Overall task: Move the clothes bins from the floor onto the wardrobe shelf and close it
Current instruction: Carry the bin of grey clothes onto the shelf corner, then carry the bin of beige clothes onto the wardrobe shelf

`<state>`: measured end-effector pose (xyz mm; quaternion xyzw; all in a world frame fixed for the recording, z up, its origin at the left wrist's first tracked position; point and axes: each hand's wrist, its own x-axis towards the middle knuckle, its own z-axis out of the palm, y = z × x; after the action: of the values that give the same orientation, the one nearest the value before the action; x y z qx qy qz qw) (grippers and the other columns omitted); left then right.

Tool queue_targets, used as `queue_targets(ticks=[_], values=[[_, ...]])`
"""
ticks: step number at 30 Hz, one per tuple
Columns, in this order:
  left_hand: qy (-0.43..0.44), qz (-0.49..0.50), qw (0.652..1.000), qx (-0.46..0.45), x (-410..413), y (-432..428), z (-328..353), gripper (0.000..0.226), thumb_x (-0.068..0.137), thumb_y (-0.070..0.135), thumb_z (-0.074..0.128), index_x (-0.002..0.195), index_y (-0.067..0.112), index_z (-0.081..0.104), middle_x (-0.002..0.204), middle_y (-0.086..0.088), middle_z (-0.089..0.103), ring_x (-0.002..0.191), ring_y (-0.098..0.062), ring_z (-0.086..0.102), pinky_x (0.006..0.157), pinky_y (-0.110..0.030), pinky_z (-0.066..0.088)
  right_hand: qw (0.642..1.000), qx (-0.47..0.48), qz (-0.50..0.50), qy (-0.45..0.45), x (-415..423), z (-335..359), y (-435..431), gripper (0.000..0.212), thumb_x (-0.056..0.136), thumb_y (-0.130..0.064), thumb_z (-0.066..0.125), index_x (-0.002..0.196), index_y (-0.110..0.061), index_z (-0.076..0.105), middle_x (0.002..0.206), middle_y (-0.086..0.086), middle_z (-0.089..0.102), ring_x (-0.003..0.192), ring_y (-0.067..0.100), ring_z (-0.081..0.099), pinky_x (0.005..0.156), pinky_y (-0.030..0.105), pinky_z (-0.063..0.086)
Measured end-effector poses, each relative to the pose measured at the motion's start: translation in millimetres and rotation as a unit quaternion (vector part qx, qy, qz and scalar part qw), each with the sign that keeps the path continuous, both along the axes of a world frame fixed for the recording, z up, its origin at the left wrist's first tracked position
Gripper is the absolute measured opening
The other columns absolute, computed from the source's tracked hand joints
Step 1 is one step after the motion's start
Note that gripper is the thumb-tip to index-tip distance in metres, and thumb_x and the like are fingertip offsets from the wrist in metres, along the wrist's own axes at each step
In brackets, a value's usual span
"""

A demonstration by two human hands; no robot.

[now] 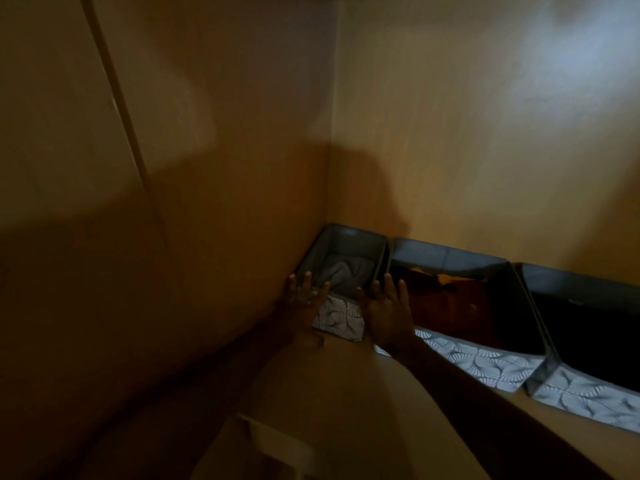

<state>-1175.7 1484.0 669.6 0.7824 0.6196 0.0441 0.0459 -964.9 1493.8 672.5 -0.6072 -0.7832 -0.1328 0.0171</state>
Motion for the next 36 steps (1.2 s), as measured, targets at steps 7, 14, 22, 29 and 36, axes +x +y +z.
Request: queue_targets(ticks=[7, 14, 22, 29, 36], values=[[-0.231, 0.008, 0.971, 0.069, -11, -37, -8, 0.074, 0.080, 0.042, 0.049, 0.149, 0.022, 0.033, 0.161, -0.010, 0.003, 0.149, -0.030, 0.004, 0.118, -0.056, 0.014, 0.988, 0.028, 0.088, 0.127, -2, 2, -33, 0.049, 0.078, -0.028, 0.057, 0.126, -0.021, 0.060, 0.132, 0.017, 0.058, 0.128, 0.043, 0.048, 0.104, 0.061, 0.036], [-0.408, 0.128, 0.897, 0.110, 0, -146, -6, 0.056, 0.089, 0.037, 0.063, 0.138, 0.015, 0.048, 0.145, 0.000, 0.043, 0.132, -0.011, 0.038, 0.107, -0.004, 0.016, 0.913, -0.058, 0.228, 0.333, -13, -16, -92, 0.048, 0.093, -0.039, 0.043, 0.134, -0.016, 0.053, 0.143, 0.010, 0.049, 0.130, 0.025, 0.045, 0.108, 0.042, 0.038], [-0.479, 0.310, 0.815, 0.101, 7, -285, -64, 0.046, 0.088, 0.028, 0.066, 0.133, 0.028, 0.054, 0.140, 0.013, 0.051, 0.131, -0.004, 0.044, 0.105, -0.028, 0.037, 0.817, -0.260, 0.267, 0.441, -20, -39, -165, 0.047, 0.091, -0.042, 0.057, 0.136, -0.032, 0.049, 0.143, -0.009, 0.047, 0.131, 0.000, 0.040, 0.106, 0.033, 0.043], [-0.512, 0.515, 0.677, 0.122, 39, -416, -102, 0.043, 0.085, 0.031, 0.066, 0.128, 0.032, 0.057, 0.130, 0.012, 0.059, 0.122, -0.008, 0.052, 0.095, -0.028, 0.043, 0.739, -0.442, 0.303, 0.409, -48, -75, -240, 0.051, 0.088, -0.029, 0.063, 0.137, -0.029, 0.050, 0.137, -0.007, 0.055, 0.124, 0.004, 0.051, 0.098, 0.021, 0.047], [-0.491, 0.658, 0.538, 0.192, 73, -568, -104, 0.045, 0.081, 0.036, 0.062, 0.125, 0.032, 0.059, 0.126, 0.012, 0.062, 0.120, -0.006, 0.055, 0.100, -0.034, 0.044, 0.655, -0.556, 0.418, 0.297, -95, -96, -348, 0.053, 0.089, -0.023, 0.063, 0.139, -0.025, 0.048, 0.140, -0.014, 0.048, 0.127, 0.004, 0.049, 0.102, 0.032, 0.048]])
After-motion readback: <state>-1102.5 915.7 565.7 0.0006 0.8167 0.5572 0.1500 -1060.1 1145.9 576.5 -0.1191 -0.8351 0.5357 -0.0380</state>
